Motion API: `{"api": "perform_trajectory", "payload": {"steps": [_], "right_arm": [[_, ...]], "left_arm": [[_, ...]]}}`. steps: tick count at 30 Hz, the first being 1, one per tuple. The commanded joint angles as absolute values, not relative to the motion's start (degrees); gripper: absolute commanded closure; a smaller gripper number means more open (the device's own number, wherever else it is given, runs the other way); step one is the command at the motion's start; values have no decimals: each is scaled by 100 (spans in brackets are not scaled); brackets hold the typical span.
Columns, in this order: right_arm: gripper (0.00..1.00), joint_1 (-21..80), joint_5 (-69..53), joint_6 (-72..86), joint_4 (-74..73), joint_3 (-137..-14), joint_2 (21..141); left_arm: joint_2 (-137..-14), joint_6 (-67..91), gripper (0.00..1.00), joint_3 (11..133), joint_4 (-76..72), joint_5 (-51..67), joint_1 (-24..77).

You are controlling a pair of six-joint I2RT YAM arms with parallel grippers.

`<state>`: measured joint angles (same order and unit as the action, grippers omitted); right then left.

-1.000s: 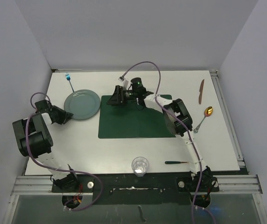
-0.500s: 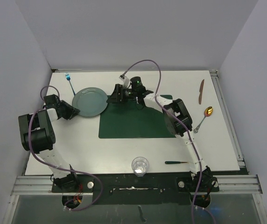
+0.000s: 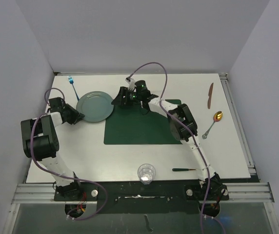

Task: Set the dinner table for one person
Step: Move the plate to the center of the board, then pick up the plate at the center of the board.

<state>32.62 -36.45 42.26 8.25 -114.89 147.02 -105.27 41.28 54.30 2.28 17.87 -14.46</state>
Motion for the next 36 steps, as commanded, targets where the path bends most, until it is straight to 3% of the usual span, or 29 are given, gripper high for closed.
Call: {"api": "perform_trajectory", "payload": {"steps": [1,8,13,14,15,25,36], "right_arm": [[37,3251,-3513,4310,1194,-11713,14800],[38,3254,-3459,4403,1480,-11601,14779],[37,3252,-3473,4425,1582,-11677,14811],[38,3248,-3492,4429,1577,-11712,14829],[38,3251,-3505,4433,1580,-11741,14855],[38,3221,-3595,4500,1707,-11647,14880],[38,3180,-3656,4747,1825,-11839,15171]], "left_arm": [[-10698,3551,94,5082,2262,556,-1226],[-10114,3749,82,5367,2698,18,-1237],[-10100,3809,67,5460,2829,-163,-1235],[-10099,3808,29,5432,2794,-175,-1231],[-10082,3803,21,5401,2761,-153,-1237],[-10004,3928,19,5378,2443,-175,-1302],[-11128,3626,19,6453,2091,585,-1434]]}}
